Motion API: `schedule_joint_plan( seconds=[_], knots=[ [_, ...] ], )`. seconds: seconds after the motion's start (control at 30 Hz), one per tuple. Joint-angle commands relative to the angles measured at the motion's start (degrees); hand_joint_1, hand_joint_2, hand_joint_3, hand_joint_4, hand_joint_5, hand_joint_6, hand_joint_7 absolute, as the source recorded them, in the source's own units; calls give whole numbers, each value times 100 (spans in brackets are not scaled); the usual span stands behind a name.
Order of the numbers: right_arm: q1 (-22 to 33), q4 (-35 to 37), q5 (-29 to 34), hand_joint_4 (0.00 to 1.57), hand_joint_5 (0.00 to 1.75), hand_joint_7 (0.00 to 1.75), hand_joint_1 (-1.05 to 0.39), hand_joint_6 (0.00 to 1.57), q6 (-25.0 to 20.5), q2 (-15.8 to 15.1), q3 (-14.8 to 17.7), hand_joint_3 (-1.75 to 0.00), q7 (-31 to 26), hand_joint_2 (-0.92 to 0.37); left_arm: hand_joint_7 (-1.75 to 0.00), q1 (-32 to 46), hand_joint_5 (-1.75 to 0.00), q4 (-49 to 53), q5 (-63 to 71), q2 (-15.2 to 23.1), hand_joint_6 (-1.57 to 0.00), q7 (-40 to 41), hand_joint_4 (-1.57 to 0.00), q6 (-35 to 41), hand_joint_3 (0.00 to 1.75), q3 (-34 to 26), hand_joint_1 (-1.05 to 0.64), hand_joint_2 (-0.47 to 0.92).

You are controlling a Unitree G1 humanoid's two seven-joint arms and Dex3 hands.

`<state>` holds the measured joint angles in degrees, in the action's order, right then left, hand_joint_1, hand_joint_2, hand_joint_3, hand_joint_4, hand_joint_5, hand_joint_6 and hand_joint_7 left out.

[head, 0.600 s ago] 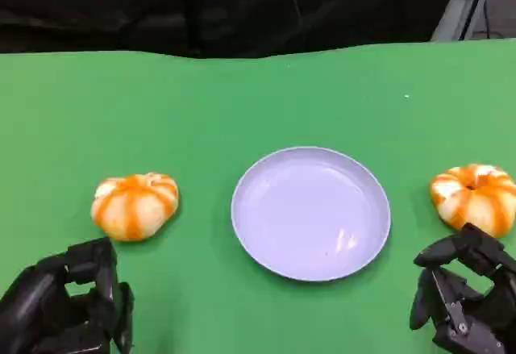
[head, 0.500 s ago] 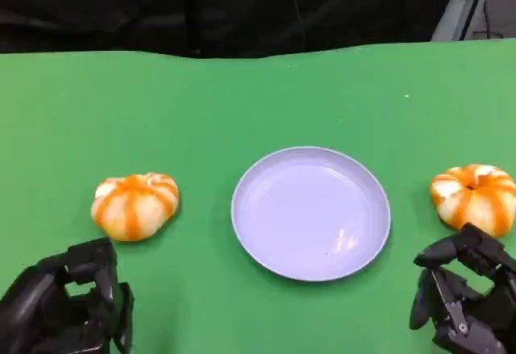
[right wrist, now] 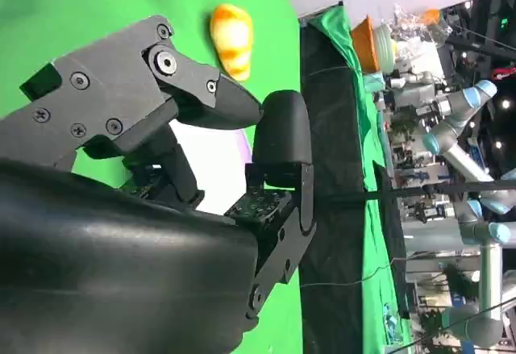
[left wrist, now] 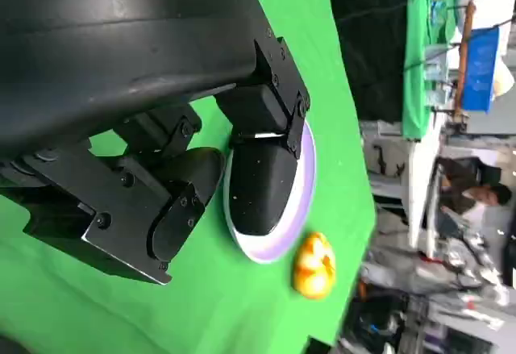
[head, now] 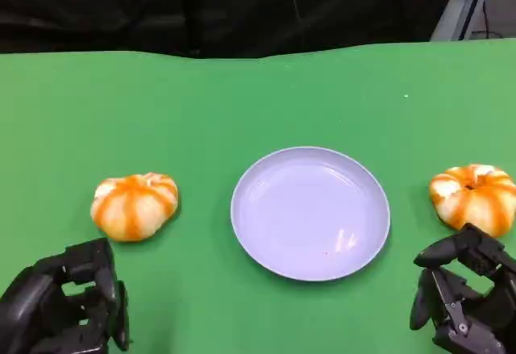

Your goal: Grasp the bread from the table and place it into the plate.

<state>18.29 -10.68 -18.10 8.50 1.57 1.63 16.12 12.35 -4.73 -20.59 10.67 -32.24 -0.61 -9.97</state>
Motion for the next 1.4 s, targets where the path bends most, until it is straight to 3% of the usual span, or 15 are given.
schedule_joint_plan(
  seconds=[0.03, 0.07, 0.1, 0.13, 0.17, 0.23, 0.3, 0.4, 0.67, 0.73, 0.93, 1.4],
  knots=[
    [27, -83, -13, 85, 175, 147, -17, 77, 48, -45, 42, -93, -13, -63, -154, 51, -172, -81, 79, 72, -77, 101, -79, -138, 136, -2, 3, 48],
    [27, -83, -13, 85, 175, 148, -17, 77, 48, -44, 42, -93, -13, -63, -154, 52, -172, -80, 78, 74, -77, 104, -79, -144, 136, 1, 3, 48],
    [36, -102, -11, 84, 175, 148, -17, 77, 40, -51, 38, -92, -10, -63, -138, 87, -156, 14, 765, 147, -66, 395, -66, -837, 123, 29, -8, 52],
    [42, -113, -10, 84, 175, 148, -17, 77, 40, -54, 35, -92, -8, -64, -88, 117, -107, 92, 1346, 214, -53, 635, -47, -1431, 77, 52, -32, 71],
    [46, -121, -9, 84, 175, 147, -16, 77, 41, -55, 33, -92, -7, -64, -42, 135, -61, 163, 1759, 256, -52, 813, -39, -1868, 46, 70, -50, 83],
    [49, -124, -8, 84, 175, 147, -16, 76, 43, -55, 32, -92, -6, -64, -16, 137, -35, 284, 2063, 275, -52, 979, -36, -2254, 30, 94, -59, 90],
    [44, -135, -47, 84, 175, 148, -16, 77, -9, -49, 36, -92, -11, -64, -7, 151, -24, 258, 2783, 370, -50, 1432, -32, -2745, 29, 75, -72, 92],
    [36, -126, -11, 84, 175, 148, -16, 77, 0, -48, 37, -92, -35, -64, -3, 164, -19, 38, 3650, 504, -49, 1943, -28, -2963, 31, 52, -83, 92],
    [26, -126, 9, 84, 175, 148, -17, 77, -45, -46, 35, -92, -68, -63, -1, -224, -16, -529, 5342, 894, -47, 2621, -29, -2421, 35, 159, -97, 92],
    [24, -116, 26, 85, 175, 149, -17, 77, -40, -41, 36, -92, -88, -63, -1, -439, -15, -512, 5723, 1006, -42, 2720, -29, -2276, 26, 266, -97, 92],
    [69, -189, 21, 85, 175, 150, -16, 76, -77, -58, 24, -95, -120, -61, -1, -1099, -13, 202, 6729, 1310, -48, 3480, -35, -2130, 4, 775, -92, 91],
    [87, -241, 19, 84, 175, 150, -16, 76, -99, -59, 19, -96, -116, -61, 0, -2355, -8, 2392, 7083, 1491, -49, 4250, -40, -1637, 6, 1936, -93, 92]
  ],
)
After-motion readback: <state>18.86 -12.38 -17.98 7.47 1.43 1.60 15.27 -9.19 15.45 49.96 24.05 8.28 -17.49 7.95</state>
